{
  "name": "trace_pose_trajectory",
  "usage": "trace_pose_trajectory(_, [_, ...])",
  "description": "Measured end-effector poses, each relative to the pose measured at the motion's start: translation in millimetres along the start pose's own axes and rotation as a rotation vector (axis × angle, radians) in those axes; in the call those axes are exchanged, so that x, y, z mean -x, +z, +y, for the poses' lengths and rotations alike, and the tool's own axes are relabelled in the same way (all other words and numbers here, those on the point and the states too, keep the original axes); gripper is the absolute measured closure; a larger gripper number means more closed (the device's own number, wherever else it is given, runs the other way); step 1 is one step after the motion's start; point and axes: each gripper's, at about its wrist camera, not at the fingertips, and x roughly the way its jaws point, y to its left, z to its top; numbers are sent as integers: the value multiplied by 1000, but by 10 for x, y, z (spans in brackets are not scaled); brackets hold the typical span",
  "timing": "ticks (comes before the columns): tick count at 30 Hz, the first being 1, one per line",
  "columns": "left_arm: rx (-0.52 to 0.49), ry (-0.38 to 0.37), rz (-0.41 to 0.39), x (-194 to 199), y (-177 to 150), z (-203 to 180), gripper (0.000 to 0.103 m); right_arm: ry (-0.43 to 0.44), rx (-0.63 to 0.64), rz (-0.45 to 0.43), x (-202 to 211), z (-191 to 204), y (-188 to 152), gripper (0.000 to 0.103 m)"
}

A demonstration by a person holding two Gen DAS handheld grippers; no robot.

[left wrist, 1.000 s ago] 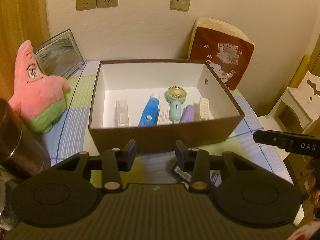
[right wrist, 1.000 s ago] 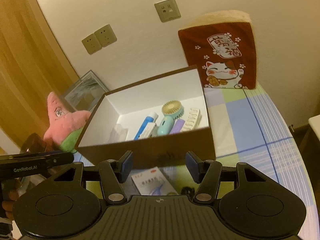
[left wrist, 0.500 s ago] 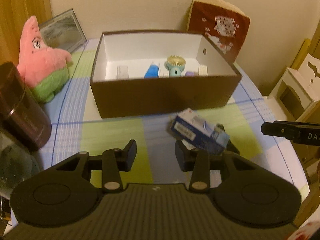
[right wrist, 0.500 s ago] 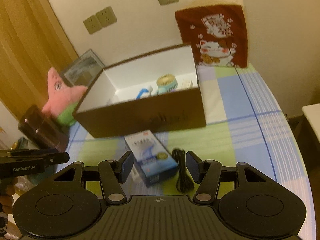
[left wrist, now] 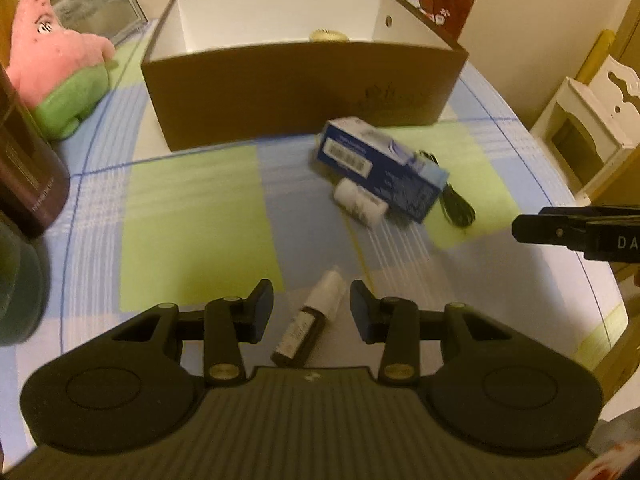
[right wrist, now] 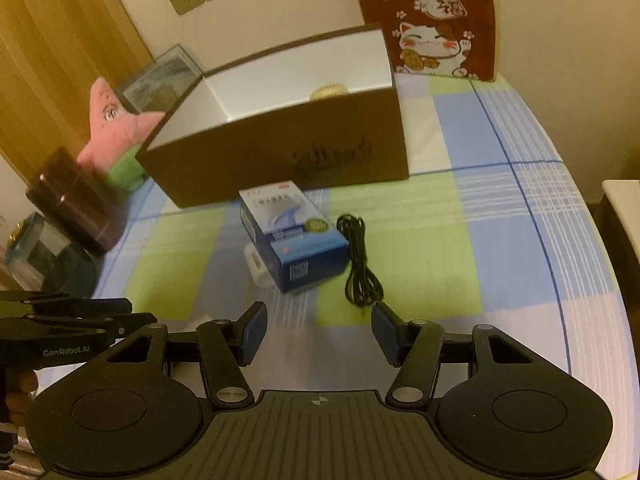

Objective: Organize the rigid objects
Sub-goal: 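Move the left gripper to the brown spray bottle while the right gripper approaches the blue medicine box, then grasp the brown spray bottle with the left gripper while the right gripper grasps the blue medicine box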

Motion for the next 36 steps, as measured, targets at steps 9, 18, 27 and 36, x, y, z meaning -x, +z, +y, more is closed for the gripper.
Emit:
trace_pose_trajectory(9, [-29, 3, 27, -137, -105, -66, 64, -9, 12, 30, -74, 6, -91, 45])
trace_pose_trajectory(18, [-46, 1, 47, -245, -165, -71, 64, -15, 10, 64, -161, -5, -159, 45])
trace_pose_trajectory(27, [-68, 29, 63, -364, -210, -43, 64, -18, 3, 90, -232, -23, -194, 45])
trace_pose_trajectory(36, [-90, 26, 76, -505, -181, -24, 68, -18, 30, 96, -316, 24, -179, 45])
